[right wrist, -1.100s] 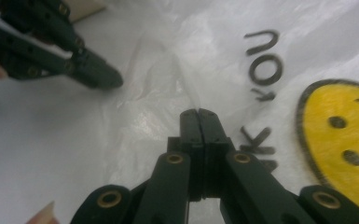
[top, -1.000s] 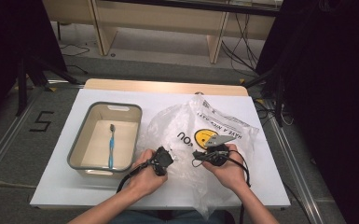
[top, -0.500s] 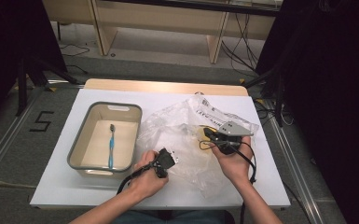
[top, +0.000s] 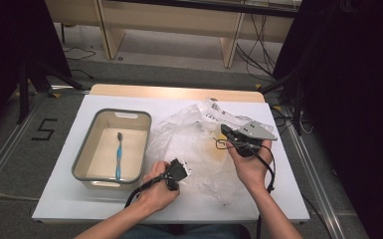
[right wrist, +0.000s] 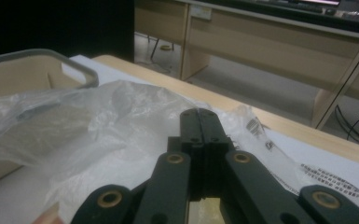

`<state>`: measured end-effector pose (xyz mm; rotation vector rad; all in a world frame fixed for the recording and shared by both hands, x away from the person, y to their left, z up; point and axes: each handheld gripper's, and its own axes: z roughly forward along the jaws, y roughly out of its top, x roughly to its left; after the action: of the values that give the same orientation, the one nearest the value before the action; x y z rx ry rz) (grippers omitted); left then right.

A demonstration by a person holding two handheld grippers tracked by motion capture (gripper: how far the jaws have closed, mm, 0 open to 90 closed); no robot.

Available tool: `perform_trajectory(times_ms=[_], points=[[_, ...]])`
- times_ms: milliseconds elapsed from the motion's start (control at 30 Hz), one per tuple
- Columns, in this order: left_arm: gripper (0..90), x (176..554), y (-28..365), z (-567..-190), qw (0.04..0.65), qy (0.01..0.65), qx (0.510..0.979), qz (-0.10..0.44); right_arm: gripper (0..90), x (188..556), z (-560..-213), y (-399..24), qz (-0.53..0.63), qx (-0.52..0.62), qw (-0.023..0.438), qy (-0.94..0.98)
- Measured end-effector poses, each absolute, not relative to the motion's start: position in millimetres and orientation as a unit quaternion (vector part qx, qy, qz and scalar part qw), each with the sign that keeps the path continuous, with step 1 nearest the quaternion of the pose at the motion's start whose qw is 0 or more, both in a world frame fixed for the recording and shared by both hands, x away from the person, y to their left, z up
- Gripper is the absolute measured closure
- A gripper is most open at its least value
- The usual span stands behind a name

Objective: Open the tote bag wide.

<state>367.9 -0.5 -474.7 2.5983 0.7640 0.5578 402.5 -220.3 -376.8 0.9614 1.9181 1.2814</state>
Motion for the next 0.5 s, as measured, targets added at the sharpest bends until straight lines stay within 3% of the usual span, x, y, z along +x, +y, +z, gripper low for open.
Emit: perform_trajectory(times_ms=[333,500], points=[[89.0,368.9,1.7,-474.1,0.195,0.273,0.922,0.193,90.0,404.1,-374.4,-218.1,0.492,0.368,0.321,0.721],[84.3,367.7,5.4,-467.9,0.21,0.273,0.921,0.184,90.0,405.1,-374.9,-217.9,0.493,0.368,0.319,0.721]])
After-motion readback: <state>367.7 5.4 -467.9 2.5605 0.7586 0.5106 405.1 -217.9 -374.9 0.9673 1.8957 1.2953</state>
